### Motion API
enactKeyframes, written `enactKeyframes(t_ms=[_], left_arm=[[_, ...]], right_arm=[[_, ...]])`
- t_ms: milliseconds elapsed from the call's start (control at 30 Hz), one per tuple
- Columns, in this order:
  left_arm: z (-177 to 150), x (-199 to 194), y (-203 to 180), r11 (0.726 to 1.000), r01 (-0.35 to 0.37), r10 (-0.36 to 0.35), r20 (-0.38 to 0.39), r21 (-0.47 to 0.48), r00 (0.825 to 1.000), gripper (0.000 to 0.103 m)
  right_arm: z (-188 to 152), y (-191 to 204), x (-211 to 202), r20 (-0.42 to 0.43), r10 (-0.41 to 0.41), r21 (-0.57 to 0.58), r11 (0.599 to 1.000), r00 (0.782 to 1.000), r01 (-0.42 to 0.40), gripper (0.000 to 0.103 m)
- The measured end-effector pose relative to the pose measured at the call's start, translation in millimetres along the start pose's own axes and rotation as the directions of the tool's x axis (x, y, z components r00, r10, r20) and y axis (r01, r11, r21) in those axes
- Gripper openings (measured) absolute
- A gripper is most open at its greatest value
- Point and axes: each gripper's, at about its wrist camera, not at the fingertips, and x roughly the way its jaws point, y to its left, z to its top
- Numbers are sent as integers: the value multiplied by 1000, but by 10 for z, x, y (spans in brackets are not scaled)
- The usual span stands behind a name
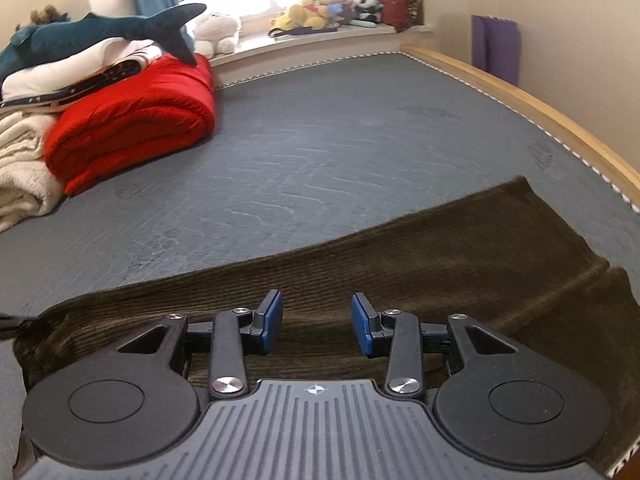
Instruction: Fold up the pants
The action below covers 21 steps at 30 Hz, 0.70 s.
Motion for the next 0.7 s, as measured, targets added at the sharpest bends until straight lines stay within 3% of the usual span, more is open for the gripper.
enactKeyframes(t_ms=[133,233,333,400,467,567,700], left_arm=[[-274,-620,-301,993,91,-88,-31,77,996,3],[-678,-1015,-543,979,157,-148,-78,126,986,2],[-1048,-1012,-692,978,188,-172,-161,91,972,4],[-1120,-955,-740,984,165,-148,-203,68,968,7],[-1087,-1042,-650,983,181,-180,-148,-8,973,10],[-1068,-1113,-331,949,233,-255,-85,-210,963,33],[-1148,-936,-69,912,228,-299,-169,-341,939,39]], right_arm=[[-65,-123,-75,-8,16,74,997,1000,-15,40],[-130,-199,-108,-24,42,143,989,999,-38,40],[-193,-262,-114,-50,70,195,979,996,-59,40],[-216,-295,-117,-58,74,204,977,996,-61,40],[-230,-336,-116,-63,54,207,978,997,-40,40],[-274,-455,-93,-85,46,270,962,995,-22,41],[-320,-664,-83,-97,63,378,926,993,-21,41]])
